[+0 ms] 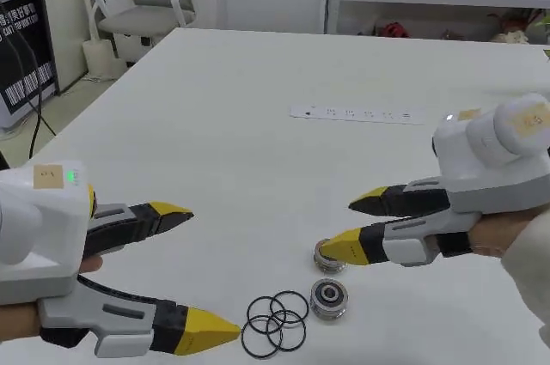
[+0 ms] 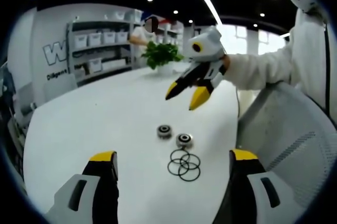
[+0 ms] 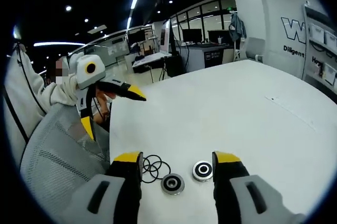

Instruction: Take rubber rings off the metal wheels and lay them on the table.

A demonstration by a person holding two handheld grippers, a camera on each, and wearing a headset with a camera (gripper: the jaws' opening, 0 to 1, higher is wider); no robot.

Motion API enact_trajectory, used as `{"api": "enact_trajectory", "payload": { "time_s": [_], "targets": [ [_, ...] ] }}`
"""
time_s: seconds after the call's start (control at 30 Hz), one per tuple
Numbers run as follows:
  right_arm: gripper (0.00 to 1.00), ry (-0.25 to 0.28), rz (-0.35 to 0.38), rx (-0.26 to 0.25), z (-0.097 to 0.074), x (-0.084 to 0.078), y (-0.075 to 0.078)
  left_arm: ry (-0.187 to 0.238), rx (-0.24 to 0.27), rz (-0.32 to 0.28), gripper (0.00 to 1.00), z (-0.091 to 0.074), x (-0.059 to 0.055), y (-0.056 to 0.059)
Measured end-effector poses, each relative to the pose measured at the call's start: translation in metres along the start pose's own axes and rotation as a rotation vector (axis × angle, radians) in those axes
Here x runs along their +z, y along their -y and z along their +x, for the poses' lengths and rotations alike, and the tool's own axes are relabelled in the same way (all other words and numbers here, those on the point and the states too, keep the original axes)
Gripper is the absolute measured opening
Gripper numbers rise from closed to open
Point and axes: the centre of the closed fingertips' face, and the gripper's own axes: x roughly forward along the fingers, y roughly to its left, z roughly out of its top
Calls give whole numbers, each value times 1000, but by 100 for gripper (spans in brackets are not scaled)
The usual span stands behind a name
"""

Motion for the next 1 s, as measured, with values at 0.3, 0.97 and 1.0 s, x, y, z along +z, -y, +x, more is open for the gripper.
{"api": "enact_trajectory", "payload": {
  "time_s": [0.3, 0.97, 1.0],
  "targets": [
    [63, 52, 12, -11, -17, 6, -5, 14, 6, -3, 91, -1, 2, -1],
    [88, 112, 36, -10, -60, -22, -19, 43, 27, -29, 100, -4, 2, -6],
    [89, 112, 45, -13, -61, -25, -19, 42, 27, -30, 100, -4, 2, -6]
  ]
}}
